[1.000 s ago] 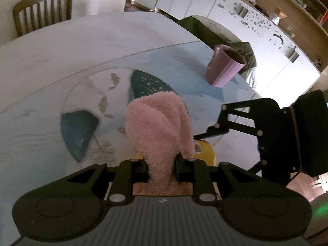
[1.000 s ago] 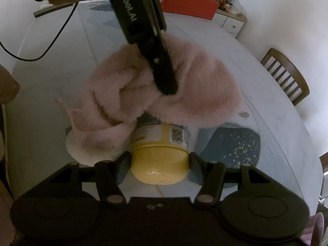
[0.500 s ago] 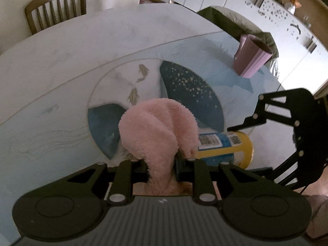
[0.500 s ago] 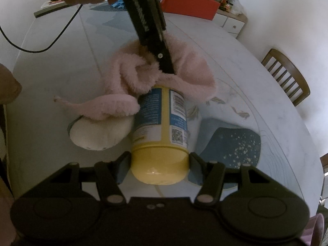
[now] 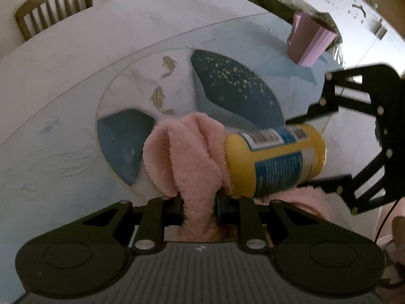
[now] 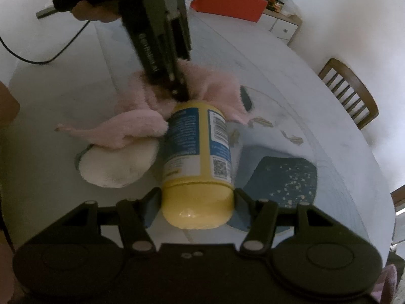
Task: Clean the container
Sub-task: 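Pull the towel away from the bottle with the left tool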
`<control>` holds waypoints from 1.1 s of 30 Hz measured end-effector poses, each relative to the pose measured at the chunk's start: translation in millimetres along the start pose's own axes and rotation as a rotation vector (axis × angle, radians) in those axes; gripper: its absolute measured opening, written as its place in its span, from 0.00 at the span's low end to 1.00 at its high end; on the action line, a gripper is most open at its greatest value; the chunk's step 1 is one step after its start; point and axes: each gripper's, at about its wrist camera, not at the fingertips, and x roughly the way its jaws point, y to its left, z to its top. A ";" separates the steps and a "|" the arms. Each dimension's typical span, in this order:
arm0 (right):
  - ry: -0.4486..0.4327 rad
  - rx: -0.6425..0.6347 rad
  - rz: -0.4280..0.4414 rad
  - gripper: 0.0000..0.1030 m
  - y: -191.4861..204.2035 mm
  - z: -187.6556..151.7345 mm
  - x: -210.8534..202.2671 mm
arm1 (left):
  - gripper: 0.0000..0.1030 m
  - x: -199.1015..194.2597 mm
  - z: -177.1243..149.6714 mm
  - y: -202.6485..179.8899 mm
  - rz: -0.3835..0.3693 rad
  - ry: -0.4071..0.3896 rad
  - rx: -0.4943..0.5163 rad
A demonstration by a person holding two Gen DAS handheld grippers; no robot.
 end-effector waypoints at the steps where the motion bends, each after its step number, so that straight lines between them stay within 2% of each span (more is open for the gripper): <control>1: 0.002 0.003 -0.004 0.60 0.0 0.9 0.8 | 0.19 0.3 -0.8 -0.2 0.003 0.001 0.005; 7: 0.016 0.051 -0.043 0.60 -7.4 2.0 5.2 | 0.19 -1.9 -9.0 -1.9 0.035 0.008 0.028; 13: 0.020 0.068 -0.049 0.60 -10.6 0.9 4.5 | 0.19 -14.9 -21.4 17.5 0.116 0.021 0.001; 16: 0.022 0.081 -0.049 0.61 -11.0 2.1 4.7 | 0.19 -23.1 -26.6 29.7 0.105 0.017 -0.050; 21: 0.036 0.126 -0.026 0.61 -16.2 4.5 5.4 | 0.21 -34.6 -32.7 27.5 0.067 -0.029 -0.101; 27: 0.016 0.186 -0.002 0.62 -21.5 5.2 -3.6 | 0.33 -43.9 -39.1 18.7 0.057 -0.069 -0.136; 31: 0.002 0.210 -0.008 0.63 -20.2 7.6 -12.7 | 0.64 -57.0 -43.8 13.9 0.048 -0.122 -0.171; 33: -0.007 0.236 -0.011 0.64 -21.2 8.8 -19.0 | 0.69 -64.5 -45.9 10.8 0.046 -0.147 -0.185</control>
